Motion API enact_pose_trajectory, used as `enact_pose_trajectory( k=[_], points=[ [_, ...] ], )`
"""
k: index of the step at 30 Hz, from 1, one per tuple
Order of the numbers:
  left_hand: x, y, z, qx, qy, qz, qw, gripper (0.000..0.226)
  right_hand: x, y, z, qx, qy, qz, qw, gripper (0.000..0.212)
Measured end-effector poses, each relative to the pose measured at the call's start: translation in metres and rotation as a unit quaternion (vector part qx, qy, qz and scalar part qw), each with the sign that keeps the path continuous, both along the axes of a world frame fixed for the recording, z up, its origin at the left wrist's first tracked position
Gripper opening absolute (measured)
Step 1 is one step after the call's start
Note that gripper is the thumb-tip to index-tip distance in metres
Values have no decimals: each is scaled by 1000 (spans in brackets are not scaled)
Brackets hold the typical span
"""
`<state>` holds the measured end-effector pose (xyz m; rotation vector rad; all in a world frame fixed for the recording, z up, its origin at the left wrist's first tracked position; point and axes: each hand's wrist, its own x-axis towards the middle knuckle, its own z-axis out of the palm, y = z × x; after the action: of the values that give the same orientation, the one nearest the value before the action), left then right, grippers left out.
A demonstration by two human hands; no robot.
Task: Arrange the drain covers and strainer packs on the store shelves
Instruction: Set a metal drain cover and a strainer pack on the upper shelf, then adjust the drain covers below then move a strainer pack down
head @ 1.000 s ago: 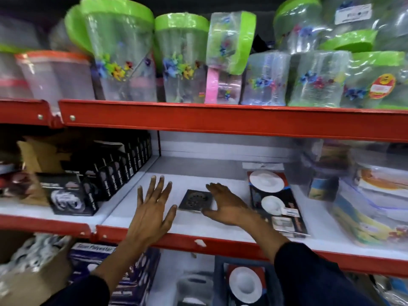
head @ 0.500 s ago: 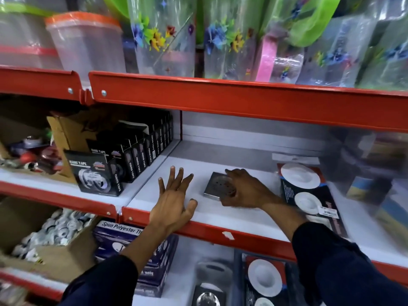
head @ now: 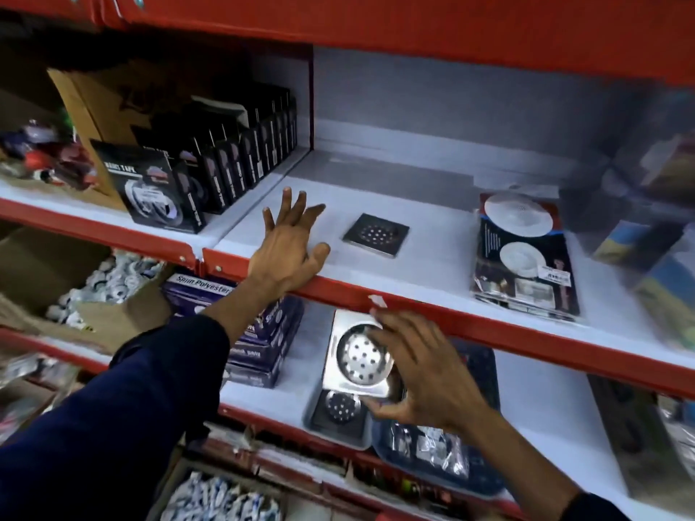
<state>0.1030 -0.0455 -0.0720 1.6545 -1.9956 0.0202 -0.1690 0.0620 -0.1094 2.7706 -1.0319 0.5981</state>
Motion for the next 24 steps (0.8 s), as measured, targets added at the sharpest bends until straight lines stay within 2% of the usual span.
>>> enact_pose_trajectory(
  k=[2, 4, 10, 14, 18, 21, 22, 24],
  points=[
    [-1, 1, 2, 5, 1, 8, 1000, 80, 3, 3, -29, 6, 16, 27, 999, 81],
    [-2, 1, 1, 9, 1, 15, 1000, 78, 9, -2, -55, 52, 47, 16, 997, 79],
    [4, -4, 2, 20, 10, 34, 999, 75, 46, -36, -128, 264, 153, -84, 949, 87],
    [1, -4, 1, 22, 17, 32, 999, 72, 59, -45, -161, 282, 224, -86, 929, 88],
    [-2, -4, 1, 21, 14, 34, 999, 71, 62, -47, -172, 288, 221, -89, 928, 92],
    [0, -4, 1, 19, 6, 33, 999, 72, 59, -43, -156, 287, 180, -70, 938, 96],
    [0, -4, 1, 18, 3, 32, 999, 73, 57, -41, -146, 282, 160, -60, 944, 95],
    [0, -4, 1, 17, -3, 33, 999, 76, 53, -36, -119, 250, 99, -35, 962, 79]
  ],
)
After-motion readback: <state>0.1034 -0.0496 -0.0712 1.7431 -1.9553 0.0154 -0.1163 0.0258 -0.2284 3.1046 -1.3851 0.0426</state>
